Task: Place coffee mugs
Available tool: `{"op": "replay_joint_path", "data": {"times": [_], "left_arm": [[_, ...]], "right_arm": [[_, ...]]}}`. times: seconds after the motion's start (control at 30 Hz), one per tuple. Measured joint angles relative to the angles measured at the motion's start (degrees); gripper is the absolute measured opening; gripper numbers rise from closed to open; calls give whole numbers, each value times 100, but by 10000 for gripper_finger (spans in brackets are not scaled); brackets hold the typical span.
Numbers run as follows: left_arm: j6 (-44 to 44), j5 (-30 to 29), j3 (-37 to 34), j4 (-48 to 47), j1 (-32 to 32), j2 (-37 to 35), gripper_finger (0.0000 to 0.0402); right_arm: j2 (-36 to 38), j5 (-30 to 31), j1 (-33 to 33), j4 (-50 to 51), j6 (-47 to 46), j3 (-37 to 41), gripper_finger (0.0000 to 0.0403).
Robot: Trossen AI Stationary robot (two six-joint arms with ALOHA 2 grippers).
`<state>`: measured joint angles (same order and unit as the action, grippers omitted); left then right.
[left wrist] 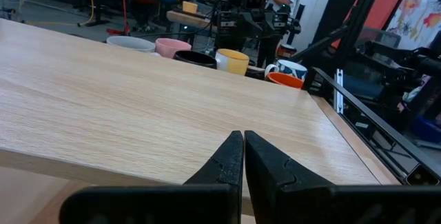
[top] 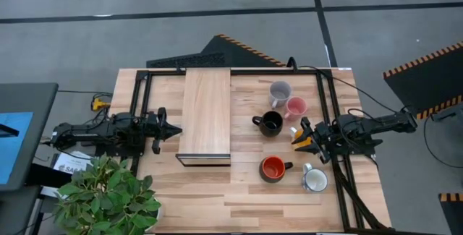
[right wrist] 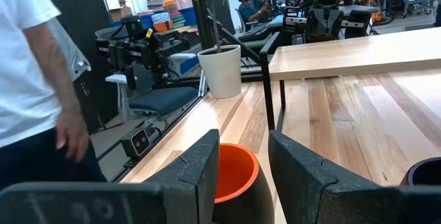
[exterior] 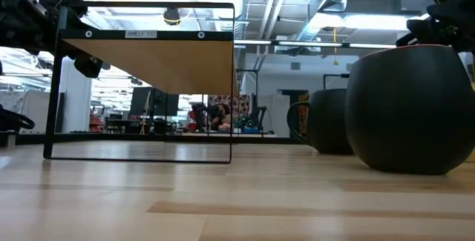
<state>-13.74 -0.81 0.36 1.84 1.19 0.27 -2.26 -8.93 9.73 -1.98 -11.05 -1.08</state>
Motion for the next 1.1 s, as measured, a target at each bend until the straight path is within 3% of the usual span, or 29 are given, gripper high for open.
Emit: {"op": "replay_joint_path", "data": {"times": [0.3, 0.47, 0.57, 0.77, 0.87, 0.97, 1.1], "left_arm": [[0, -1, 0, -1, 0, 0, 0], [-1, 1, -2, 1, 2, 0, 0], [1, 1, 0, 0, 0, 0, 0], [-1, -1, -2, 1, 0, 0, 0], [0, 0, 0, -1, 0, 0, 0], [1, -1, -2, -1, 0, 0, 0], [1, -1, -2, 1, 1, 0, 0]], "right_arm": [[0, 20, 0, -6, 0, 0, 152], [-3, 364, 0, -208, 295, 23, 152], [-3, 595, -2, -1312, 253, 24, 152], [4, 621, -6, -5123, 432, 7, 152], [2, 965, -6, -6362, 629, -13, 152], [-138, 1606, -12, -5890, 640, -255, 152], [-1043, 2651, -13, -4128, 19, -1051, 152]]}}
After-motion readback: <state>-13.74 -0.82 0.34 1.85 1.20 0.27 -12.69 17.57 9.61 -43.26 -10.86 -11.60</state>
